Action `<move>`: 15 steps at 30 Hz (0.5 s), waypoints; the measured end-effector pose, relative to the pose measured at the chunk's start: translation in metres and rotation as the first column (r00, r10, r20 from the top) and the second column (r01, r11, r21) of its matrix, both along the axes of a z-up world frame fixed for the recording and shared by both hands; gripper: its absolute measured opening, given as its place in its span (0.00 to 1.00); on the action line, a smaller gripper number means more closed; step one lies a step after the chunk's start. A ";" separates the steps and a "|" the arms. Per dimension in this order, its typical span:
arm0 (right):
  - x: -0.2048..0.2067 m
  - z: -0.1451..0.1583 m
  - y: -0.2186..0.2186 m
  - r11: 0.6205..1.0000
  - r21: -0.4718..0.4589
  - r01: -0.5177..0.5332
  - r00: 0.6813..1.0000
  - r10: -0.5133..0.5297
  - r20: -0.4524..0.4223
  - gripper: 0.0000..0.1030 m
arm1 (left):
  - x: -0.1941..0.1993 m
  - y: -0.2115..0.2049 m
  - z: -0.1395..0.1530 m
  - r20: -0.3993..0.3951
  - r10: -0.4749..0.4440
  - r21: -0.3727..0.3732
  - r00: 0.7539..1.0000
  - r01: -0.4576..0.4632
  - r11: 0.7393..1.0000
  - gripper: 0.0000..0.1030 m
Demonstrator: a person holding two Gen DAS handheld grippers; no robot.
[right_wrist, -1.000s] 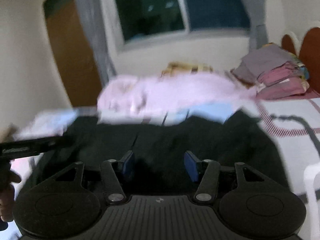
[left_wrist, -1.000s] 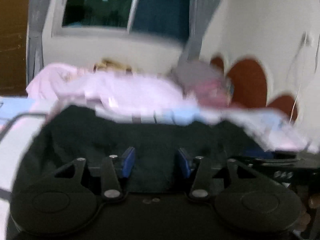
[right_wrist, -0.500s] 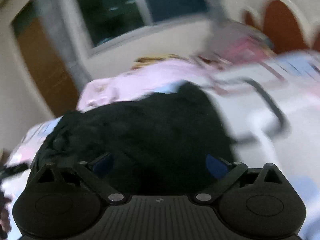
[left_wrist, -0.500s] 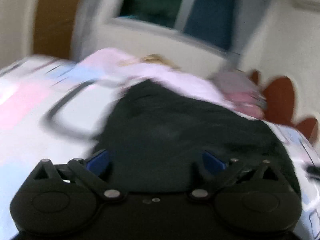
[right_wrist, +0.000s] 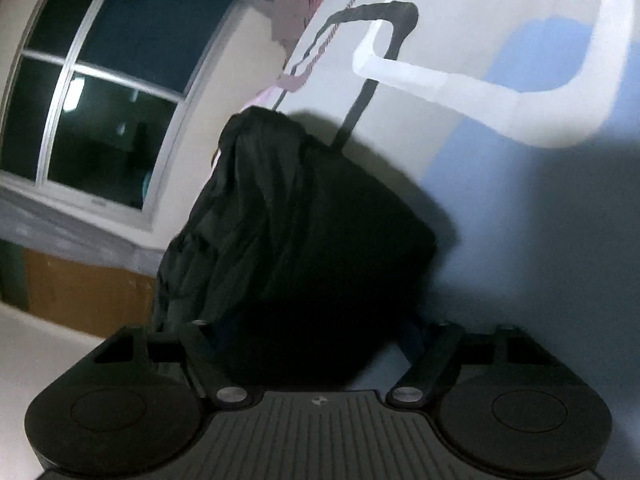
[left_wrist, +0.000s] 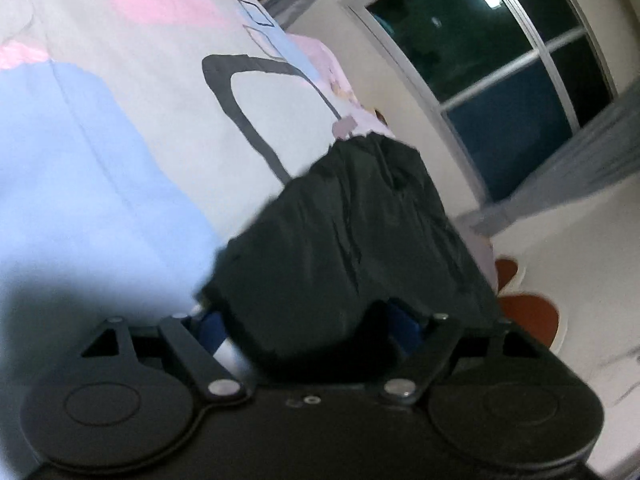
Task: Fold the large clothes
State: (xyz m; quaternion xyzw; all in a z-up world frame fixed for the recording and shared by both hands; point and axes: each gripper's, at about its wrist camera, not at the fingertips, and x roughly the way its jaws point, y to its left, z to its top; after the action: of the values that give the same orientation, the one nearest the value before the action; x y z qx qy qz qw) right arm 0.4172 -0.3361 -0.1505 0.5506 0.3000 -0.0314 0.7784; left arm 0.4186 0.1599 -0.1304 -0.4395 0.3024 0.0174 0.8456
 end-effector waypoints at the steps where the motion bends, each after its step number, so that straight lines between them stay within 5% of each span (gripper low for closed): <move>1: 0.006 0.001 0.001 1.000 -0.007 0.002 1.000 -0.002 -0.002 0.73 | 0.006 0.000 -0.001 -0.001 0.014 -0.011 1.000 -0.014 1.000 0.73; 2: 0.008 0.002 -0.001 1.000 -0.020 -0.002 1.000 0.002 -0.004 0.73 | 0.008 0.000 -0.001 -0.007 0.018 -0.007 1.000 -0.019 1.000 0.64; 5: 0.017 -0.002 0.005 0.997 -0.068 -0.032 0.999 0.031 -0.021 0.50 | 0.014 0.002 -0.004 -0.009 -0.019 -0.007 1.000 0.019 1.000 0.38; 8: 0.012 0.007 0.005 0.994 -0.088 -0.064 0.998 0.064 -0.001 0.30 | 0.008 0.000 0.004 0.006 -0.051 0.013 0.999 0.051 0.999 0.24; 15: -0.005 0.036 0.012 0.982 -0.161 -0.101 0.993 0.109 0.046 0.20 | -0.015 0.003 0.025 0.051 -0.084 0.024 0.995 0.083 0.996 0.20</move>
State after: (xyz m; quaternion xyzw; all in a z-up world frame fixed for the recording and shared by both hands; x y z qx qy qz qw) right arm 0.4117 -0.3237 -0.1145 0.4711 0.3036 0.0012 0.8282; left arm 0.4033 0.1633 -0.1057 -0.4175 0.2982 -0.0260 0.8579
